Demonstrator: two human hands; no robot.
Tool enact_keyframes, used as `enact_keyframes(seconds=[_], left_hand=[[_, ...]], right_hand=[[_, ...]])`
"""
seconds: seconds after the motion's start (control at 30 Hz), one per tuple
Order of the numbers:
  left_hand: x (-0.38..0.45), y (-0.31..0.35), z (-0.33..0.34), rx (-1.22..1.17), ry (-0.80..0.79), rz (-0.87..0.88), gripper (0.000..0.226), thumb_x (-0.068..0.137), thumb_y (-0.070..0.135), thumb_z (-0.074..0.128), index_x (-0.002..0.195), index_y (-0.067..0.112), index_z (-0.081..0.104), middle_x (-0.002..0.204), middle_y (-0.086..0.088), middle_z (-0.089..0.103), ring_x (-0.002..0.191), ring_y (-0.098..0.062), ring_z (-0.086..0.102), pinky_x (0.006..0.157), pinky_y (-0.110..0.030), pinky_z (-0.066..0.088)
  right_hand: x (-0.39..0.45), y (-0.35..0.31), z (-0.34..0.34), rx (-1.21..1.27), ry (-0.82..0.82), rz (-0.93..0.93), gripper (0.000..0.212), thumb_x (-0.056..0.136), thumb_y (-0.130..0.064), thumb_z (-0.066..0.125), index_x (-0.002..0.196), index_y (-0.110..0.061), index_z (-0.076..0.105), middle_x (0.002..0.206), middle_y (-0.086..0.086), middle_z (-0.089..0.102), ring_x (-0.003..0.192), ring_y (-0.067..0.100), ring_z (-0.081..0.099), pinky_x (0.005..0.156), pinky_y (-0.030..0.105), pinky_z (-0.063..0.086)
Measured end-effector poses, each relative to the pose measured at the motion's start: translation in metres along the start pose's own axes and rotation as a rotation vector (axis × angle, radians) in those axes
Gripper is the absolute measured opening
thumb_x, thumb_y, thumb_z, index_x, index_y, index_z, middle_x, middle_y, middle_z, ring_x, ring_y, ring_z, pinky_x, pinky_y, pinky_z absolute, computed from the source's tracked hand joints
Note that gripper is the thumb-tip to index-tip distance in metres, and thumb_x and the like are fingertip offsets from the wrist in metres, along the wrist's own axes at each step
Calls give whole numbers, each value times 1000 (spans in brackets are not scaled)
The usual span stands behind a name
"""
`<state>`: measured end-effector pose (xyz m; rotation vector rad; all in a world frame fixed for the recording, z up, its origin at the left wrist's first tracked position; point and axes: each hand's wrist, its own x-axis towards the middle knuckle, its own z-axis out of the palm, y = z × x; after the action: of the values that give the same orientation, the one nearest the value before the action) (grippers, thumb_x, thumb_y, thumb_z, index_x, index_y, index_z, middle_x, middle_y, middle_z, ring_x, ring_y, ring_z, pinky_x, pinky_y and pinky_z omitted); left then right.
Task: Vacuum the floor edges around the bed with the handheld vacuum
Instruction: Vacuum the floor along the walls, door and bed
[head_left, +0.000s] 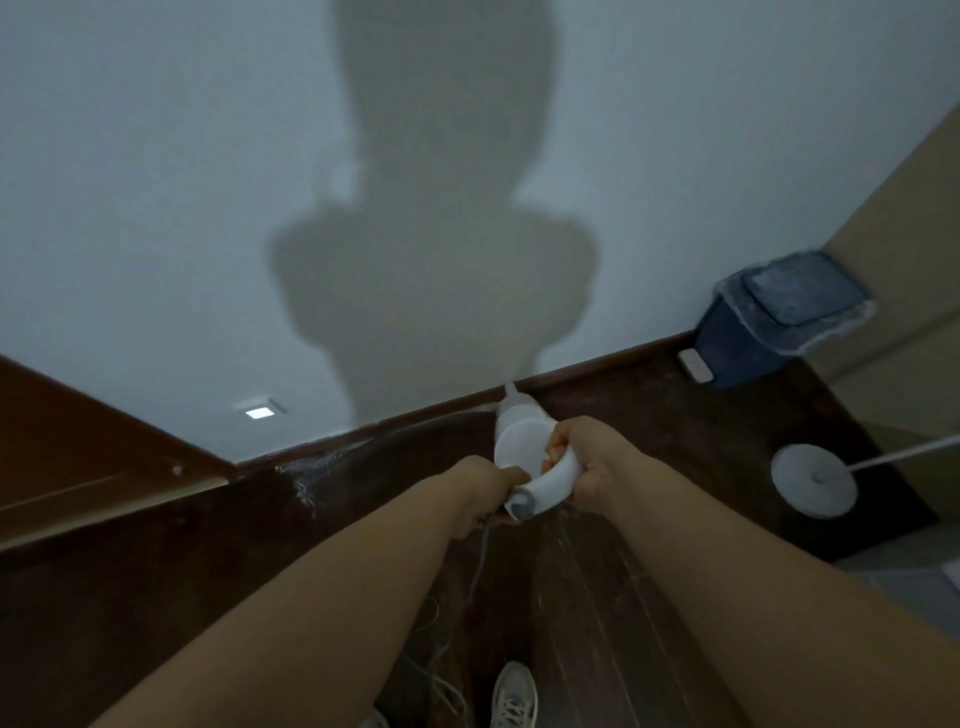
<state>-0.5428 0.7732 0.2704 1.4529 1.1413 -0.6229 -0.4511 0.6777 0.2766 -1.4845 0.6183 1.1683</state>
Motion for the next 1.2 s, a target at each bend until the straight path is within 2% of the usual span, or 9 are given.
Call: enact_keyframes(seconds=[0.17, 0.27, 0.33, 0.43, 0.57, 0.63, 0.87, 1.0, 1.2], left_hand=[[15, 6, 18, 87, -22, -10, 42, 92, 37, 57, 119, 5, 52, 115, -14, 61, 106, -26, 62, 98, -37, 50], [24, 8, 23, 113, -52, 3, 42, 94, 34, 55, 122, 2, 52, 105, -11, 61, 86, -19, 63, 77, -26, 53], [28, 7, 24, 135, -74, 1, 42, 95, 33, 55, 122, 1, 52, 104, -11, 61, 85, -19, 62, 69, -24, 50], [32, -1, 21, 175, -77, 4, 43, 93, 37, 57, 120, 4, 54, 106, -10, 63, 94, -21, 63, 84, -29, 51], [32, -9, 17, 182, -74, 0, 43, 92, 36, 58, 120, 4, 53, 86, -3, 59, 71, -12, 57, 58, -20, 45], [31, -13, 12, 188, -67, 6, 42, 93, 36, 58, 120, 4, 53, 80, -2, 56, 68, -11, 55, 55, -19, 42], [44, -30, 4, 193, -51, -32, 43, 93, 36, 57, 121, 4, 53, 106, -11, 61, 92, -20, 59, 80, -27, 47], [65, -40, -9, 192, -41, -59, 43, 92, 38, 58, 118, 5, 54, 107, -11, 62, 98, -23, 61, 89, -32, 49], [81, -60, -31, 165, -52, -62, 46, 90, 38, 60, 118, 2, 56, 105, -12, 65, 100, -27, 64, 93, -37, 52]], right_hand=[[7, 5, -20, 52, 31, -16, 50, 75, 7, 49, 121, -14, 45, 111, 19, 52, 75, 23, 51, 55, 30, 47], [12, 4, -25, 57, 32, -5, 48, 76, 7, 47, 121, -9, 49, 96, 16, 52, 68, 20, 49, 53, 30, 46], [14, 5, -24, 47, 49, 5, 46, 76, 8, 45, 119, -7, 51, 84, 14, 50, 63, 18, 47, 52, 30, 45], [15, 11, -23, 29, 56, 32, 50, 75, 6, 48, 123, -9, 50, 89, 14, 52, 67, 19, 49, 53, 29, 46], [17, 20, -17, 30, 69, 52, 53, 76, 4, 50, 127, -11, 49, 97, 15, 53, 70, 20, 51, 52, 30, 46], [17, 25, -12, 45, 80, 49, 53, 75, 4, 50, 127, -10, 49, 89, 13, 51, 67, 20, 50, 50, 31, 45], [31, 40, -2, 72, 81, 81, 54, 75, 4, 51, 127, -11, 48, 100, 16, 52, 68, 20, 50, 51, 30, 45], [51, 49, 17, 65, 82, 98, 58, 71, 5, 50, 127, -10, 50, 84, 12, 49, 65, 19, 49, 49, 31, 46], [60, 57, 44, 28, 67, 113, 50, 73, 5, 48, 121, -11, 50, 91, 15, 52, 70, 22, 51, 52, 31, 45]])
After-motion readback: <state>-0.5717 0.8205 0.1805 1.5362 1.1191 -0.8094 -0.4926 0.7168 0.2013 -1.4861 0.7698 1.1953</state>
